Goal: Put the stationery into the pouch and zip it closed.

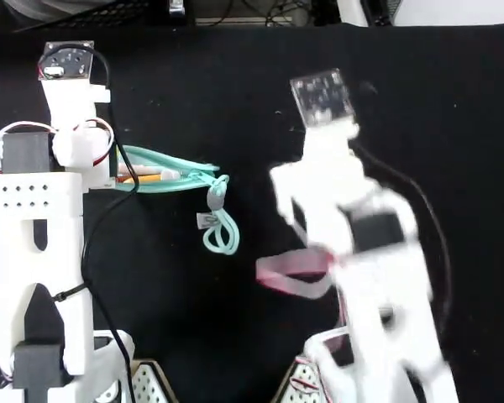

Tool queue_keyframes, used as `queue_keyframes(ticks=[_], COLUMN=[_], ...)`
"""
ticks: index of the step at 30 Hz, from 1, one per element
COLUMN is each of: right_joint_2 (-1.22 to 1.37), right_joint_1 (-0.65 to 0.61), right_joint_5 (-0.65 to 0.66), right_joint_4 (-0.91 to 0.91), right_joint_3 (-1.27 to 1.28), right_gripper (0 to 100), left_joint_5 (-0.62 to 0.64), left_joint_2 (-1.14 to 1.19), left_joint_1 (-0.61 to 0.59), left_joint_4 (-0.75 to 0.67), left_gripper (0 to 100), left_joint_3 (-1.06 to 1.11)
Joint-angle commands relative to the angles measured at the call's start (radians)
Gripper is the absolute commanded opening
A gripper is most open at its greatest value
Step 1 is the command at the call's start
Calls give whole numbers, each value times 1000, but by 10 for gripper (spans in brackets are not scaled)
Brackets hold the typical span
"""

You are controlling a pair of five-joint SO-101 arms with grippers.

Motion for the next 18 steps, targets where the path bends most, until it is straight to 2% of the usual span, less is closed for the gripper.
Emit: queue_keyframes(ticks=[1,8,12,15,18], right_joint_2=[-246,-334,-334,-332,-298], right_joint_1=[-160,-376,-465,-496,-494], right_joint_5=[-2,14,144,210,213], right_joint_4=[-124,-675,-979,-1119,-1155], right_joint_3=[28,265,400,461,476], right_gripper=[11,12,12,12,12], left_joint_5=[2,2,2,2,2], left_joint_2=[2,0,-2,-2,-2], left_joint_1=[-8,-7,-7,-7,-7], left_joint_4=[-14,-14,-14,-14,-14], left_gripper=[29,29,29,29,29], left_joint_3=[1,4,5,2,1])
